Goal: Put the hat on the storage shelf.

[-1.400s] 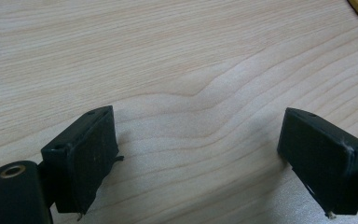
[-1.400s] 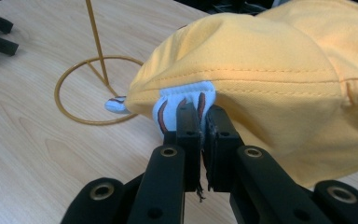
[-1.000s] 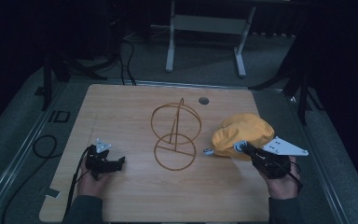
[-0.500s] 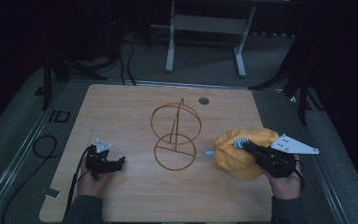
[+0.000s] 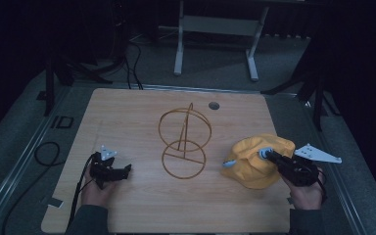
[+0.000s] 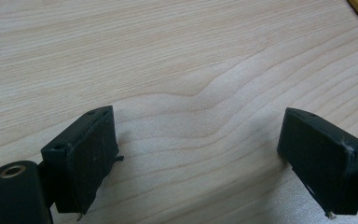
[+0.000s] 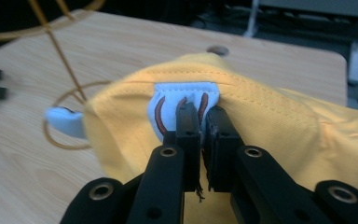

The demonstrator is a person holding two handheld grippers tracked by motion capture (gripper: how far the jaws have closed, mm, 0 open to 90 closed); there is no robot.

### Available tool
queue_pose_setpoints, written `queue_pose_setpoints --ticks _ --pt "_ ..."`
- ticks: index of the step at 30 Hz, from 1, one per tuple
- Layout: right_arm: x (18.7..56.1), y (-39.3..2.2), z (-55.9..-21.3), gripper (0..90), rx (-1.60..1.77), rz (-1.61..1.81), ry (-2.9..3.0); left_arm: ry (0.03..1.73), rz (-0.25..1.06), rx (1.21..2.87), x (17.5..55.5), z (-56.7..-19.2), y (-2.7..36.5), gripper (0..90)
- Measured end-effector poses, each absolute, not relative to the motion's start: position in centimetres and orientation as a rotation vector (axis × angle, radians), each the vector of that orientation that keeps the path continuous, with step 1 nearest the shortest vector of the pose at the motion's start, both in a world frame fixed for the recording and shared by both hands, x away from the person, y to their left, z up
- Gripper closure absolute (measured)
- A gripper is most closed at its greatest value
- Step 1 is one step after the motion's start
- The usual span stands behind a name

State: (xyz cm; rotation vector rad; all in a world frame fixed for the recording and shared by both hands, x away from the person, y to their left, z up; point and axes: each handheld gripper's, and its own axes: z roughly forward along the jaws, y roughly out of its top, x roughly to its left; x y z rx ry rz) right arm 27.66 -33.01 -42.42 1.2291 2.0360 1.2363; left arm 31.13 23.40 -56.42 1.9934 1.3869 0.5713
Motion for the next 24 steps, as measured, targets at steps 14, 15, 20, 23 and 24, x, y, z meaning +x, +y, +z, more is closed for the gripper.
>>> queue_pose_setpoints --ticks 14,15,20,23,24 --pt "29.0 -33.3 -45.4 72.1 1.309 1.031 2.134 1.386 0.574 1.991 31.1 -56.4 23.4 11.8" --pt "29.0 -33.3 -45.3 70.9 1.306 1.021 2.137 1.386 0.574 1.991 31.1 -56.4 23.4 11.7" --pt "28.8 -33.5 -44.2 64.1 1.273 1.037 2.14 1.387 0.574 1.991 31.1 -56.4 23.4 11.8" --pt "28.9 -33.2 -43.5 61.6 1.238 1.019 2.171 1.388 0.572 1.993 31.1 -56.4 23.4 11.8" --pt "29.0 -33.0 -43.3 61.0 1.226 1.015 2.179 1.388 0.572 1.993 31.1 -56.4 23.4 11.8"
